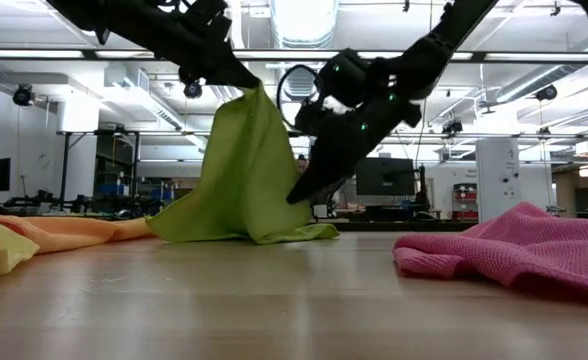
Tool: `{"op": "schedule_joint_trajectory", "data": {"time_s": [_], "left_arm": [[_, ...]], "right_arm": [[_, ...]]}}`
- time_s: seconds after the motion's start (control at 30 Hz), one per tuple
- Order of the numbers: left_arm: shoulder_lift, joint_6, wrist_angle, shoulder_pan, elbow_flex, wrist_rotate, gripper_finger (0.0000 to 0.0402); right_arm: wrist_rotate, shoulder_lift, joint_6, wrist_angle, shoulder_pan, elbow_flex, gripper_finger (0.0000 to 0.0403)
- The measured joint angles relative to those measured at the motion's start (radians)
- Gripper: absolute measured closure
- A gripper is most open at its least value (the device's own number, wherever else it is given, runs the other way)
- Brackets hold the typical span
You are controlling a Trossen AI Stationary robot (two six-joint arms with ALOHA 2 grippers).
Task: Fold microfiber towels
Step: Fold the green towel
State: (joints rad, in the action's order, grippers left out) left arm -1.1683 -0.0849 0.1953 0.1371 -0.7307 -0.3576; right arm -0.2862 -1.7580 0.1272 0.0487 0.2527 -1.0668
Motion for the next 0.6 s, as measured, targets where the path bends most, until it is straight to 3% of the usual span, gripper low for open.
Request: {"op": "schedule_joint_trajectory", "data": {"time_s": [0.33,0.6], "left_arm": [[0.0,0.0,-0.017,0.0,-0.002,0.0,0.0402],[0.0,-0.003,-0.02,0.0,-0.004,0.0,0.0401]], "right_arm": [[0.283,0.278,0.103,-0.249,-0.027,-0.004,0.0394],[0.316,0.479,0.137,-0.292,-0.028,-0.005,0.0394]]}}
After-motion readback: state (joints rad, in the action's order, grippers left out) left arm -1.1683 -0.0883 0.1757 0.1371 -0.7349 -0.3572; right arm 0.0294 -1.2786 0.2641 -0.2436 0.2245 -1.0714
